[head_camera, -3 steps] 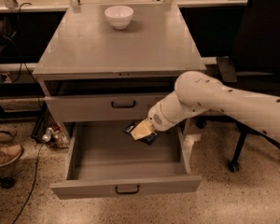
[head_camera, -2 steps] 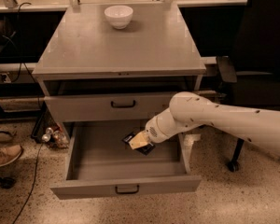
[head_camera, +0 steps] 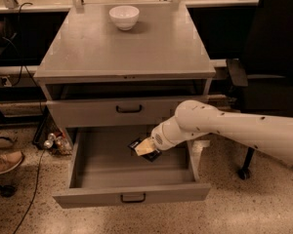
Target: Place rxbar blueberry into middle drawer
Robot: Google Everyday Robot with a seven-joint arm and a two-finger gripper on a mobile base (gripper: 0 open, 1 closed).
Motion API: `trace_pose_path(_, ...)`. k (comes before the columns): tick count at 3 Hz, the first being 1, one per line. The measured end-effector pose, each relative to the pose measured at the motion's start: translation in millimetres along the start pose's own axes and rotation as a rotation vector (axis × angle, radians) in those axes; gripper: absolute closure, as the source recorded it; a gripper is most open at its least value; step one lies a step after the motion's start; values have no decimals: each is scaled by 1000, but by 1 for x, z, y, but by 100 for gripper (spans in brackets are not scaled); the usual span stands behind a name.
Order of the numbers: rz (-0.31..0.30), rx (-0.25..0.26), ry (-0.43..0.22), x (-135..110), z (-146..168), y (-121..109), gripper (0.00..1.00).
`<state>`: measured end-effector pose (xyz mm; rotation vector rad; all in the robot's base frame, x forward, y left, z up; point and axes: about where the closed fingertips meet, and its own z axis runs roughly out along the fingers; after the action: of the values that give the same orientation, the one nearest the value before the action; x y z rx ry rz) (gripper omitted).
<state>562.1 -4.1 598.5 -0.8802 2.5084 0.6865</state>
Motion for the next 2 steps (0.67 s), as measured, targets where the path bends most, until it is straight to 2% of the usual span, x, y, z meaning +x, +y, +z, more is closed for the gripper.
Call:
trace_pose_path(1, 0, 46, -25, -1, 30, -30, 100)
trace_pose_path(2, 0, 94, -60, 2, 77, -72, 100)
